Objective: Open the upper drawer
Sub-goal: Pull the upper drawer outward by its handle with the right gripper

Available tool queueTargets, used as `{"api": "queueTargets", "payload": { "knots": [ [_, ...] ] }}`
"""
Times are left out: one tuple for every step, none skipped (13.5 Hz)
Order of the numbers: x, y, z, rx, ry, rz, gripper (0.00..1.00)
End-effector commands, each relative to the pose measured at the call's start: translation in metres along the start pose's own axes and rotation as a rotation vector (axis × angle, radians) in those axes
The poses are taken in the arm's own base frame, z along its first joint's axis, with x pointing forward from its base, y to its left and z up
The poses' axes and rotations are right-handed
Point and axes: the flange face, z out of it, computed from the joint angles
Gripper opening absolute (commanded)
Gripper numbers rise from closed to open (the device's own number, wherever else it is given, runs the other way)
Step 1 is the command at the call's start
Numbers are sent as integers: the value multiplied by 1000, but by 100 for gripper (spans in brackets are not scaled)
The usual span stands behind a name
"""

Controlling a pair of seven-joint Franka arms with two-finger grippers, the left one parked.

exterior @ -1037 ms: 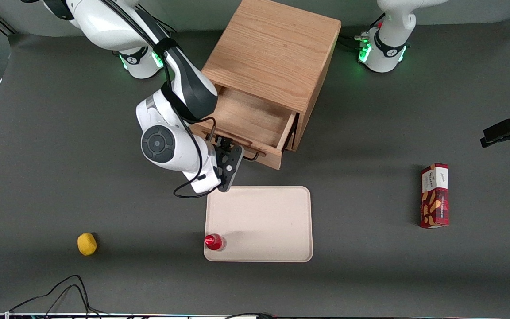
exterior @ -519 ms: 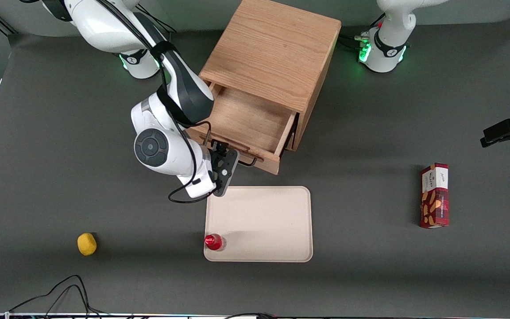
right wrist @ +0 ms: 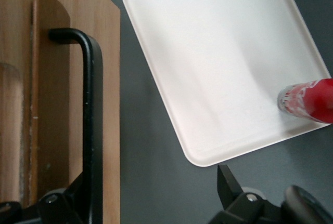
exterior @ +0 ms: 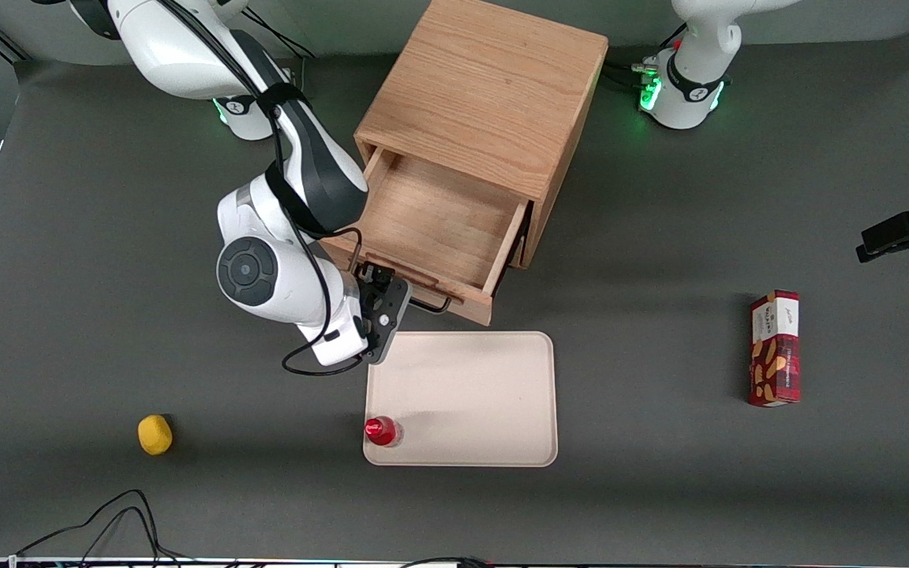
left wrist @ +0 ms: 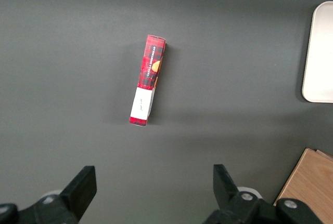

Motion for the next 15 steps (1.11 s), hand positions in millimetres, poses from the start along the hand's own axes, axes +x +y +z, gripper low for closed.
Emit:
{"api": "queueTargets", "payload": {
  "knots": [
    [4,12,-6,-24,48,-12,100],
    [2,17,-6,-30,48,-4,100],
    [1,18,-6,-32,49,-3,100],
    [2,18,-7,-35,52,-3,100],
    [2,19,-8,-41,56,-2,100],
    [1,22,-9,-46,56,1,100],
    [-2,26,-8,-49,52,8,100],
    [0,27,-10,-54,56,7,100],
    [0,27,-11,-56,58,4,100],
    [0,27,-12,-56,58,6,100],
    [-3,32,-14,-58,61,13,100],
    [-4,33,-14,-58,61,14,100],
    [-5,34,-14,-59,61,17,100],
    [-6,35,-15,-59,62,19,100],
    [-7,36,-16,-60,63,17,100]
  ]
}}
